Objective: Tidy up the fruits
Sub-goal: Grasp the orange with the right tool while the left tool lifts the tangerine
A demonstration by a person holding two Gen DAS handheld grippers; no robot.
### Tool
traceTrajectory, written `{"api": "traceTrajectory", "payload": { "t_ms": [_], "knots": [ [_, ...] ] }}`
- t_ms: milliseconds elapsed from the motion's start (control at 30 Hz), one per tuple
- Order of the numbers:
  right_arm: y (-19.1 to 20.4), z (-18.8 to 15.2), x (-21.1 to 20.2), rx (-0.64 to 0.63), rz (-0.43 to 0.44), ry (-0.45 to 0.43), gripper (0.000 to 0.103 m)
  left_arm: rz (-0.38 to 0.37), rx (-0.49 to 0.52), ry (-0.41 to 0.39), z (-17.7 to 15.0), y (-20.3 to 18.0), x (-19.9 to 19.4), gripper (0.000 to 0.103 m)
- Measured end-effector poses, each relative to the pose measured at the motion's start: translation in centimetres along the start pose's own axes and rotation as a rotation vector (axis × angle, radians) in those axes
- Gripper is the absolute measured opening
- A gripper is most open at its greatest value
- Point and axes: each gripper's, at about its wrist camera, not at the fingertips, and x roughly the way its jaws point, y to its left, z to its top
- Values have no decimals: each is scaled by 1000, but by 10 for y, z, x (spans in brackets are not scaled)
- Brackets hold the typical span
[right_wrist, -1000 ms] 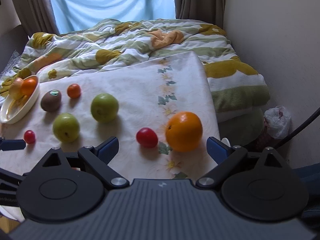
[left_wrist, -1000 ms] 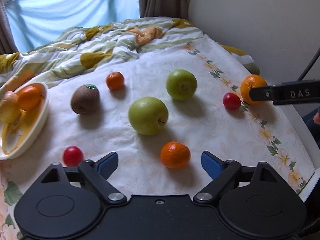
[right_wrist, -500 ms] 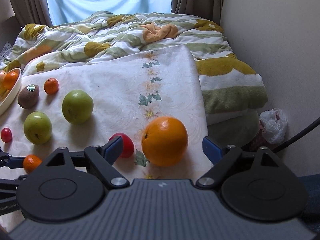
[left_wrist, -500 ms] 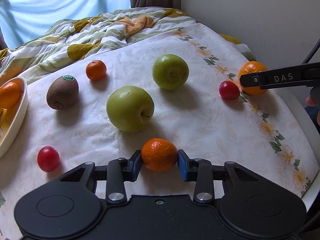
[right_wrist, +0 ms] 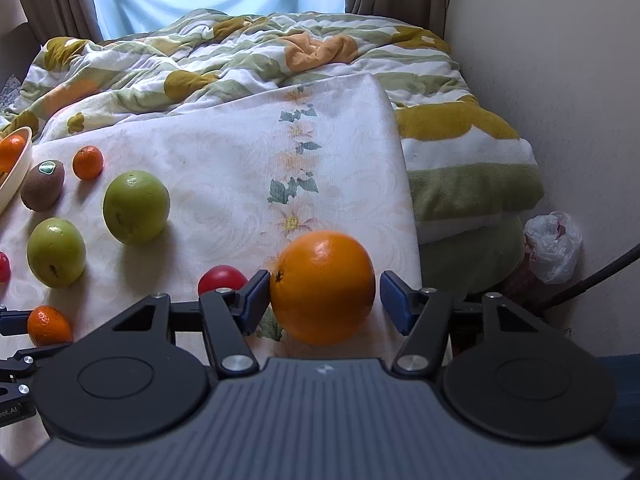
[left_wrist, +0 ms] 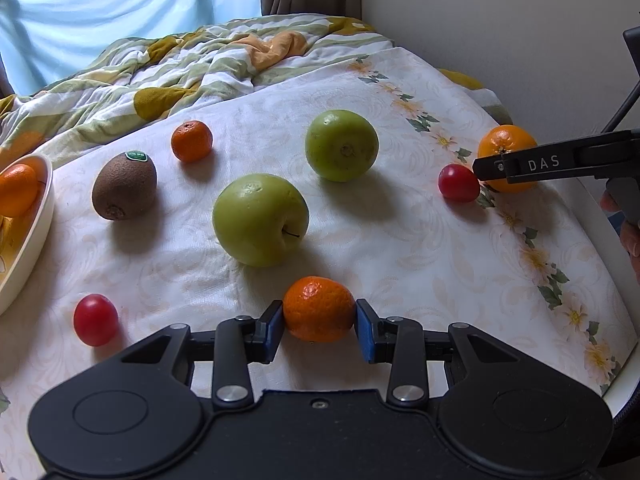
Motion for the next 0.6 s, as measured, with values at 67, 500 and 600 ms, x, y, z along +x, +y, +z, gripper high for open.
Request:
{"api": "traceTrajectory", "payload": {
  "t_ms": [67, 500, 600],
  "knots": [
    [0, 0, 0, 0, 7, -1, 70, -1, -6, -3, 0, 1, -1, 41],
    [8, -1, -20, -23, 18, -24, 69, 11, -31, -62, 1, 1, -29, 41],
    [13, 1, -30, -41, 21, -36, 69, 22, -39, -83, 1, 2, -40, 41]
  ]
}}
